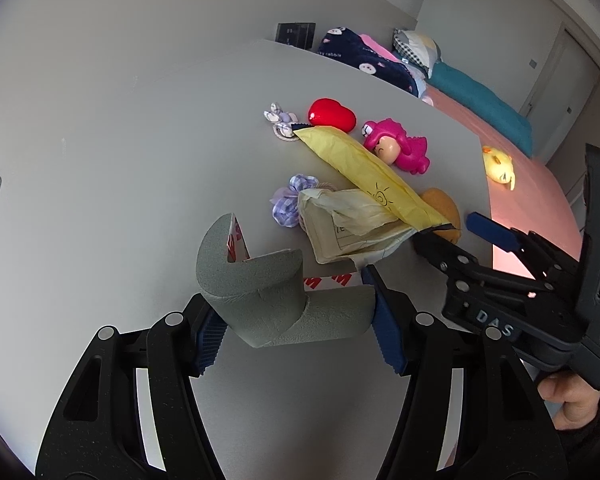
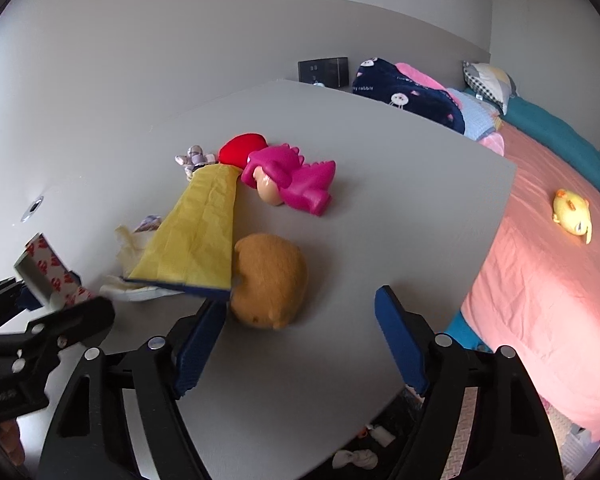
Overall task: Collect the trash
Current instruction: 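Grasp the brown bread-shaped toy with the right gripper and lift it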
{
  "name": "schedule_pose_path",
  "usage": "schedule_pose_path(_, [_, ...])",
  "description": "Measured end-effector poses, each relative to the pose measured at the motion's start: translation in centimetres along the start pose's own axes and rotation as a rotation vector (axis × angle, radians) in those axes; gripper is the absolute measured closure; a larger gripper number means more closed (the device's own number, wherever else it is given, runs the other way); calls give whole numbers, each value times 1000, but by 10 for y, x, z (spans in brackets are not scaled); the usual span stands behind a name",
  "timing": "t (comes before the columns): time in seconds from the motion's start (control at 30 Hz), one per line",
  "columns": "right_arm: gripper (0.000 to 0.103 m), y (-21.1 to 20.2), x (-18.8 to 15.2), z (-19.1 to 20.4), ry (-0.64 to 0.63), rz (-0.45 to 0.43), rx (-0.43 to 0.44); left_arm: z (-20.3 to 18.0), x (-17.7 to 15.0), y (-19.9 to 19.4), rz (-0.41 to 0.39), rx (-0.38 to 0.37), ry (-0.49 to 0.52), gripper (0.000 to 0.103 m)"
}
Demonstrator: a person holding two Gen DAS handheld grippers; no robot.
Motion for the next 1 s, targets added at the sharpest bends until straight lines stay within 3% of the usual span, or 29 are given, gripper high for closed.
schedule_pose_path(0.2, [45,7,9,0,1,-6,1,-1,0,0,0,-13,-4,42])
schedule_pose_path(0.3, [66,5,10,-1,14,-2,6,0,1,-1,-3,-18,-5,42])
schedule_pose_path(1.0, [66,-58,-12,-15,106,-49,-6,-14,-2,-16,-23,-37,8,42])
Point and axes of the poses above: each gripper's, at about its wrist camera, not at the fingertips, and y roughly the way its jaws point, z to its left, x to its top, the point moved 3 cm from there along y, roughly the way its jaws point, and after that the axes turned 7 degrees about x, right-handed, at the moved point
